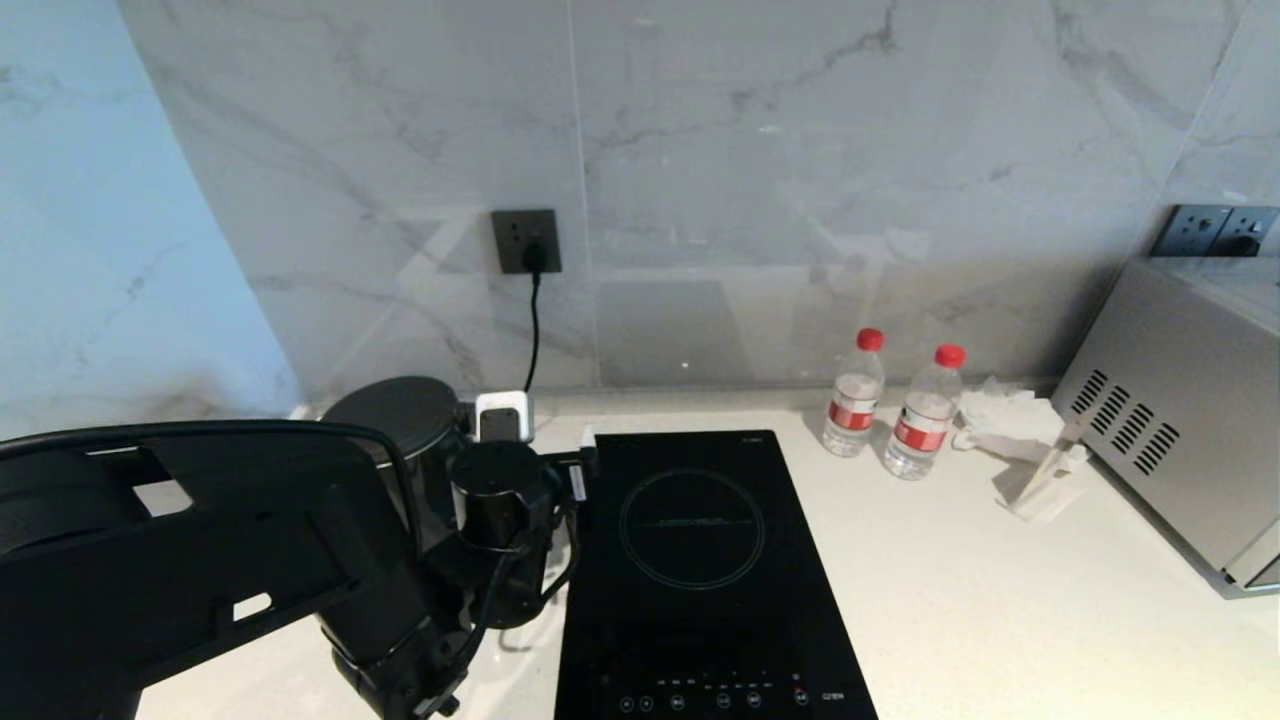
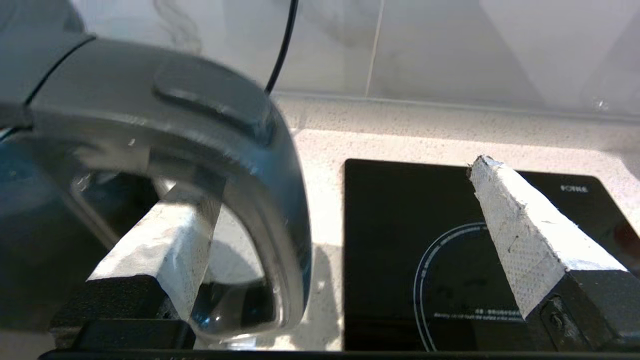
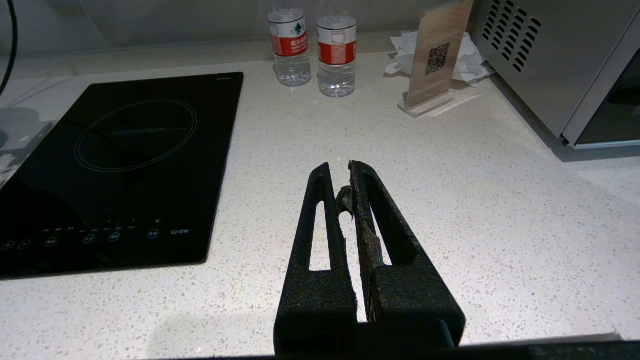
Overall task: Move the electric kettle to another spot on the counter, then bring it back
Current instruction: Pick up the kettle
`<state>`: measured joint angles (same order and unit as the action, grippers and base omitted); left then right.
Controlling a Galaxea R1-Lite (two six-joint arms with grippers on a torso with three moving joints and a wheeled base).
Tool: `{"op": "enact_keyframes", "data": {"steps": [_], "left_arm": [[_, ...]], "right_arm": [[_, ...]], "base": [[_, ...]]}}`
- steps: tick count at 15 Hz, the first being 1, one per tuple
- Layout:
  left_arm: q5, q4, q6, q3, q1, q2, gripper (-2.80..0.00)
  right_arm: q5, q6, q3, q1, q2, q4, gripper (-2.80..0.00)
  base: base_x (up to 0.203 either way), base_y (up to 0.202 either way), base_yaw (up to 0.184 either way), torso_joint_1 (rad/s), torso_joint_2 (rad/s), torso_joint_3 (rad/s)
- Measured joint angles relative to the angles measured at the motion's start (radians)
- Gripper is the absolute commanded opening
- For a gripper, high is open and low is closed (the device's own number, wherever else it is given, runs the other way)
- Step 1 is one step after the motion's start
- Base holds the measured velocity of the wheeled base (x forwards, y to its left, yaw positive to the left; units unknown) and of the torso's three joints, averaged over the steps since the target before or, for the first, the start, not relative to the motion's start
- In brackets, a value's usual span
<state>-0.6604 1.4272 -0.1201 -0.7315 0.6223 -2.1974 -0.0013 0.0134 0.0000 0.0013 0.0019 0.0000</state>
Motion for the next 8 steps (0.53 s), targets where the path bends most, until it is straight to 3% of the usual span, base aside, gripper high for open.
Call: {"op": "enact_keyframes", "data": {"steps": [8], "left_arm": [[0.003, -0.042, 0.003, -0.063, -0.026, -0.025, 0.0]], "right_arm": [[0.0, 0.0, 0.0, 0.0, 0.0, 0.0, -2.8]], "base": [[0.0, 0.0, 0.0, 0.0, 0.0, 0.0]]}}
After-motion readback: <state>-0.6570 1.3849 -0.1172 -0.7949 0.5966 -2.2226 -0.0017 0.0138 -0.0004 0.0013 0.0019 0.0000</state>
